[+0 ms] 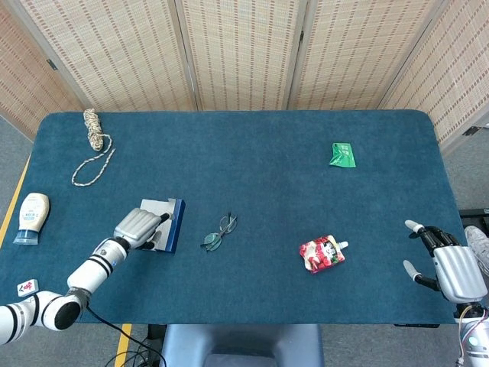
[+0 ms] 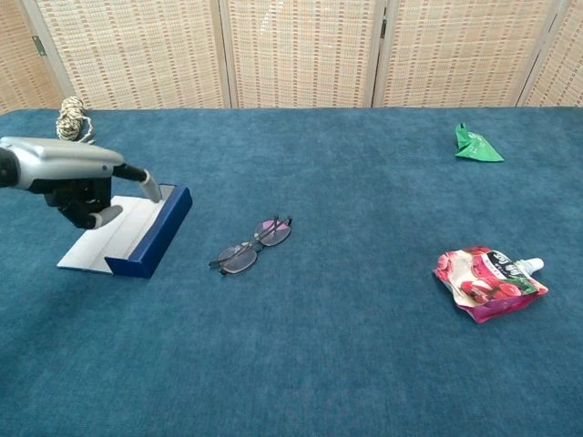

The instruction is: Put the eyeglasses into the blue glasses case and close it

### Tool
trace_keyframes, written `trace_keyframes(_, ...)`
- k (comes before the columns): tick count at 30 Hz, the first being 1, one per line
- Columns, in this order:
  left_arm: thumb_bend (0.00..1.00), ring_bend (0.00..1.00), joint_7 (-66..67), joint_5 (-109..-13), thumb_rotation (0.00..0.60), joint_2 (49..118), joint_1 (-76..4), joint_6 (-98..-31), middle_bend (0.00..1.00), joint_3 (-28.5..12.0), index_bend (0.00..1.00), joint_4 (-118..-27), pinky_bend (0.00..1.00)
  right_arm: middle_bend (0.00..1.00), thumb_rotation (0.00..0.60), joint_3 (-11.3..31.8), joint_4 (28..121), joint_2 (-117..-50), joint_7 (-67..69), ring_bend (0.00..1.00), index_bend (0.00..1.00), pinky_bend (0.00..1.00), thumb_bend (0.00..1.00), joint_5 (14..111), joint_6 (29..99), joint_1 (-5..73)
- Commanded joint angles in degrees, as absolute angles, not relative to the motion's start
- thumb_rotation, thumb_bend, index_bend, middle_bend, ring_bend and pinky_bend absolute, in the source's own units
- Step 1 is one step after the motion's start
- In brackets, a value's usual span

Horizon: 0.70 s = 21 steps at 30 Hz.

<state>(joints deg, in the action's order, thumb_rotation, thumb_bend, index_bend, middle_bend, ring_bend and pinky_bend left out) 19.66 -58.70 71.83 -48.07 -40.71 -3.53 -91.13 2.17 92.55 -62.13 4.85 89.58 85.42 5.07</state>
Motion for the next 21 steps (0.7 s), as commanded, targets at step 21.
trace_keyframes(21,0.67,0.98,33.58,-38.42,0.6,81.07,-61.23,-34.57,0.97,1.11,0.2,-78.8,1.0,0.39,0.6,2.25,91.93,-61.8,5.68,0.31,0.17,0.3,0.29,89.21,86.68,3.94)
